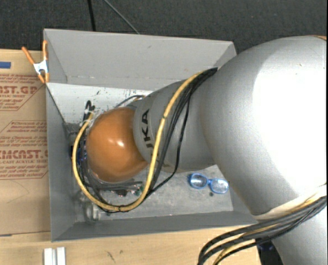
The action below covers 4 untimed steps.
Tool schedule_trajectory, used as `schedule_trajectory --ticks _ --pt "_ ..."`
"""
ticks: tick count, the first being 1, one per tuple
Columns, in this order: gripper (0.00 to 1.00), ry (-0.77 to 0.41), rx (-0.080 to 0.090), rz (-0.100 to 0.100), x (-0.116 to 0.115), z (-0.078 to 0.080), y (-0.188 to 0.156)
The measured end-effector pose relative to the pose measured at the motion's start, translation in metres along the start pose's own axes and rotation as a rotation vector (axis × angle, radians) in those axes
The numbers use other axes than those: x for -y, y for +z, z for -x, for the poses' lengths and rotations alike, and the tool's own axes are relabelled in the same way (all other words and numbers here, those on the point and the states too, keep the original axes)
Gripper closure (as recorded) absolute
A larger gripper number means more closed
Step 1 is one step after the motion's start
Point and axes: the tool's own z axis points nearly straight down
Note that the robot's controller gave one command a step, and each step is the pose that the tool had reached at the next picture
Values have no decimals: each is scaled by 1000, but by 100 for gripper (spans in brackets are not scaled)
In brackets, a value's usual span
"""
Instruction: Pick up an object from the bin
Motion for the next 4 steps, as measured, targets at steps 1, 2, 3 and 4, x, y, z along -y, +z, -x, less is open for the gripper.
schedule_trajectory --ticks 1,2,3,4 --pt "100 -12 -2 1 9 4 1" --pt "100 -13 5 -5 44 -4 -127" --pt "0 -15 -1 2 42 -5 -122" --pt "0 72 -10 7 25 -30 -7"
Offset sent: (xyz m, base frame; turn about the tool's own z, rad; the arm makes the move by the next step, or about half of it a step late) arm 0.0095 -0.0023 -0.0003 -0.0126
